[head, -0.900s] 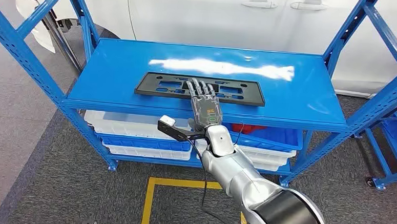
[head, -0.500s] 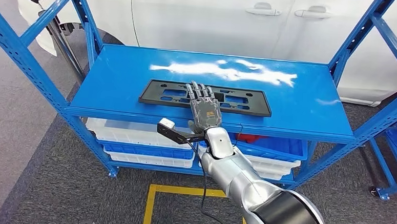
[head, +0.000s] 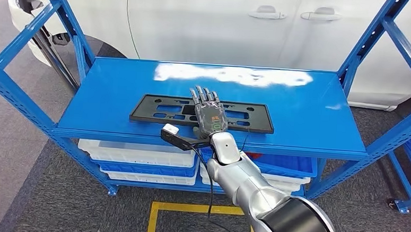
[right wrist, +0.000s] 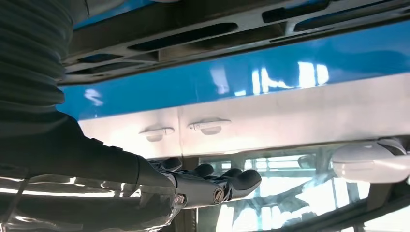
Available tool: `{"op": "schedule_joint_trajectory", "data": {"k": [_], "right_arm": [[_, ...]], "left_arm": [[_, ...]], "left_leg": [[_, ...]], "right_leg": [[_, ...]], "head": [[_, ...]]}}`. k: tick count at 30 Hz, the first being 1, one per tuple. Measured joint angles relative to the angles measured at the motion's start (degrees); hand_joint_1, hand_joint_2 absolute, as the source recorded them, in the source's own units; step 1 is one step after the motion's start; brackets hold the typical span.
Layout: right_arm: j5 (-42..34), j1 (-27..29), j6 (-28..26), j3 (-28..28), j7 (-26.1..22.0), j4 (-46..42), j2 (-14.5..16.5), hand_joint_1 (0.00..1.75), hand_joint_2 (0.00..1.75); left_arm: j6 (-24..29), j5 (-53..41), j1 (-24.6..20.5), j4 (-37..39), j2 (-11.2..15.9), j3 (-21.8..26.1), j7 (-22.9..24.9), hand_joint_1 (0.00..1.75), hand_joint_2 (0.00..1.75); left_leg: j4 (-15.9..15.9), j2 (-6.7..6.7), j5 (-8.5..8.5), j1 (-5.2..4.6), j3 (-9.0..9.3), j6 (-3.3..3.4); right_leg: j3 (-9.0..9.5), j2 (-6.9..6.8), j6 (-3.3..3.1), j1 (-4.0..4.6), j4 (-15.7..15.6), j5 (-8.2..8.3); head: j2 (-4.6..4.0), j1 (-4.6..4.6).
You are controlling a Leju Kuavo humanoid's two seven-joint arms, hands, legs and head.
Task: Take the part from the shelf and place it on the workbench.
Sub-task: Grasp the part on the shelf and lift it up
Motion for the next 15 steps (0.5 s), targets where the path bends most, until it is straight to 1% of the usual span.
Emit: {"op": "schedule_joint_trajectory", "data": {"k": [1,3,4,5,6,7,9,10,11,12,14,15], "right_arm": [[0.0,0.0,0.0,0.1,-0.1,0.0,0.1,0.00,1.75],[0.1,0.1,0.1,0.2,-0.3,0.0,0.2,0.00,1.75],[0.1,0.1,0.1,0.2,-0.4,0.0,0.3,0.00,1.75],[0.2,0.0,0.1,0.2,-0.5,-0.1,0.3,0.00,1.75],[0.3,-0.2,0.0,0.3,-0.7,-0.1,0.3,0.00,1.75],[0.5,-0.2,0.1,0.3,-0.8,-0.1,0.3,0.00,1.75],[1.2,-0.1,0.4,0.6,-1.1,-0.1,0.4,0.00,1.75],[1.7,0.0,0.7,0.9,-1.1,0.0,0.4,0.00,1.75],[2.3,0.1,1.3,1.2,-1.1,0.0,0.4,0.00,1.75],[2.8,0.2,1.9,1.5,-1.1,0.0,0.4,0.00,1.75],[3.8,0.1,3.1,2.2,-0.9,0.0,0.4,0.00,1.75],[4.2,0.0,3.9,2.6,-0.6,0.1,0.4,0.00,1.75]], "left_arm": [[0.0,0.0,0.0,0.0,0.0,0.0,0.0,0.00,0.00],[0.0,0.1,0.0,0.0,0.0,0.0,0.0,0.00,0.00],[0.0,0.2,0.1,0.0,0.0,0.0,0.0,0.00,0.00],[0.0,0.2,0.1,0.0,0.0,0.0,0.0,0.00,0.00],[0.0,0.2,0.0,0.0,-0.1,0.0,-0.1,0.00,0.00],[-0.1,0.2,0.0,0.0,-0.1,0.0,-0.1,0.00,0.00],[-0.1,0.3,-0.1,0.0,-0.1,0.0,-0.2,0.00,0.00],[-0.2,0.3,-0.1,0.0,-0.1,0.0,-0.2,0.00,0.00],[-0.2,0.3,0.0,0.0,-0.1,0.0,-0.2,0.00,0.00],[-0.2,0.3,0.1,0.0,-0.1,0.0,-0.2,0.00,0.00],[-0.3,0.4,0.1,0.0,-0.3,0.0,-0.3,0.00,0.00],[-0.3,0.5,0.0,0.0,-0.3,0.0,-0.4,0.00,0.00]], "left_leg": [[-2.0,0.08,0.74,-0.24,0.45,0.47],[-3.5,0.15,0.30,-0.54,0.89,1.32],[-3.8,0.11,0.37,-0.39,1.41,1.65],[-4.2,0.06,0.21,-0.23,2.03,1.98],[-4.4,0.02,0.05,-0.06,2.63,2.24],[-4.6,-0.02,-0.17,0.03,3.13,2.46],[-4.6,-0.07,-0.85,-0.01,3.72,2.67],[-4.5,-0.11,-1.24,-0.02,4.09,2.66],[-4.4,-0.17,-1.69,-0.03,4.57,2.62],[-4.3,-0.22,-2.15,-0.03,5.16,2.54],[-4.1,-0.32,-3.23,-0.03,6.31,2.31],[-3.9,-0.37,-3.70,-0.07,6.64,2.11]], "right_leg": [[0.14,0.00,0.32,0.00,-0.2,-0.28],[0.31,-0.02,1.09,0.10,-0.3,-0.35],[0.54,-0.06,1.42,0.15,-0.1,-0.51],[0.37,-0.10,1.70,0.17,0.9,-0.78],[-0.53,-0.12,1.95,0.13,2.7,-1.52],[-2.30,-0.14,2.18,0.01,5.8,-2.66],[-7.43,-0.15,2.57,-0.18,13.5,-5.31],[-9.53,-0.16,2.69,-0.23,15.9,-5.81],[-10.70,-0.17,2.73,-0.25,16.4,-5.14],[-10.75,-0.18,2.66,-0.26,14.7,-3.22],[-8.73,-0.18,2.21,-0.18,7.2,2.67],[-7.80,-0.20,1.90,-0.02,3.6,4.40]], "head": [[0.00,0.00],[0.00,0.00],[0.00,-0.01],[0.00,0.01],[0.00,0.02],[0.00,0.03],[0.00,0.06],[0.00,0.06],[0.00,0.06],[0.00,0.07],[0.00,0.07],[0.00,0.07]]}}
